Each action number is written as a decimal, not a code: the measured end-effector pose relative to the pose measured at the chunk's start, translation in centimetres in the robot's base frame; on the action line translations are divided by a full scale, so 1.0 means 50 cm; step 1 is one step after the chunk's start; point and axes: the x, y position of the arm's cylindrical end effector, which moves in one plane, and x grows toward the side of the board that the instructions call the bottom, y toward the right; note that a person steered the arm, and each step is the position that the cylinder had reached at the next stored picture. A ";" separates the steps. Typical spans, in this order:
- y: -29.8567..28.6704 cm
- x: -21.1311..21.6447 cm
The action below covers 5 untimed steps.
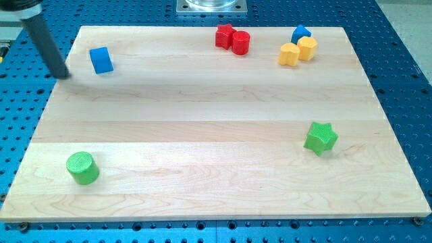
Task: Slide the cube to the bottom left of the red star
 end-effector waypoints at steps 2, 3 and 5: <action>0.243 0.005; 0.357 0.071; 0.136 0.061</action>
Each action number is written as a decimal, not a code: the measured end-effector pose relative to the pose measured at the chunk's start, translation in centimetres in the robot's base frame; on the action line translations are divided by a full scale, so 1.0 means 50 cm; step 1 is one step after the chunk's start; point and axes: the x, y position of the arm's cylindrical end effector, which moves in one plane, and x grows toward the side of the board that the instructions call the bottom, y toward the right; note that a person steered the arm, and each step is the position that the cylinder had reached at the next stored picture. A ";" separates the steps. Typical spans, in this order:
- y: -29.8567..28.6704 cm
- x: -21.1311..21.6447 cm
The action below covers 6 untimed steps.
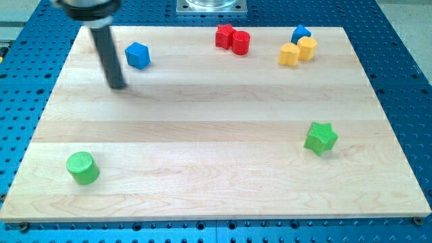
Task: Slide the cube to the bottom left of the red star
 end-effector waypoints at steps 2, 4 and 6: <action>0.032 -0.124; 0.265 -0.047; 0.195 -0.143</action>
